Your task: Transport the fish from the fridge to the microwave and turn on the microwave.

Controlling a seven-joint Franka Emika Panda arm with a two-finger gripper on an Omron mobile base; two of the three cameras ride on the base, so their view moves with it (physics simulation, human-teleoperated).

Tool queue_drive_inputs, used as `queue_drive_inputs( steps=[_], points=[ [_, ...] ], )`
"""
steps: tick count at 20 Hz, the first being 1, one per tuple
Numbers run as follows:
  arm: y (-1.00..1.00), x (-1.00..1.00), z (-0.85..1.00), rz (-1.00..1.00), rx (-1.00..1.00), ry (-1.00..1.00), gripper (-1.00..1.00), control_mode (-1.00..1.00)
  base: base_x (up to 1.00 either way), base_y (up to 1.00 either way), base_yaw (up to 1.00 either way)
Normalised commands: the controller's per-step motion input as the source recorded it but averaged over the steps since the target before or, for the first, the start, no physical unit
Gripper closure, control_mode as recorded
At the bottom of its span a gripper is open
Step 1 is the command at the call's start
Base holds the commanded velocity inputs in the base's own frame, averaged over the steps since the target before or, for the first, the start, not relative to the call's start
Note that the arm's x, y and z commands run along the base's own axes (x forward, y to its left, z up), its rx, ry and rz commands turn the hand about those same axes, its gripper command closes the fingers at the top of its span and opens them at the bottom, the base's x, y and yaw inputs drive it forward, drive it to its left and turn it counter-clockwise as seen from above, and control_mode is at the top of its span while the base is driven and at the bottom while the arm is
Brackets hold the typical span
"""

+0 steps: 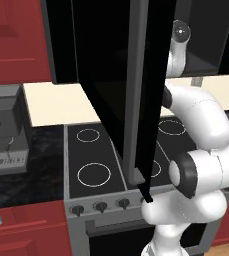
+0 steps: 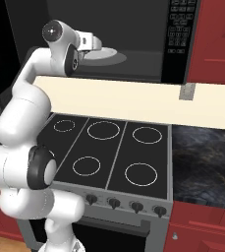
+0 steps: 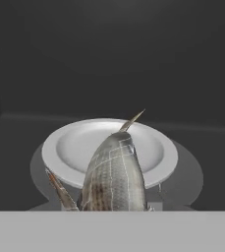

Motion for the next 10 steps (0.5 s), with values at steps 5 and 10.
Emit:
queue_drive_inputs(
  steps=[5,10],
  points=[
    [0.0,0.25,0.0,0.0,0.0,0.0,1.0,-1.0,0.0,0.0,0.0],
    [0.0,0.28,-0.01,0.0,0.0,0.0,1.0,-1.0,0.0,0.0,0.0]
  ],
)
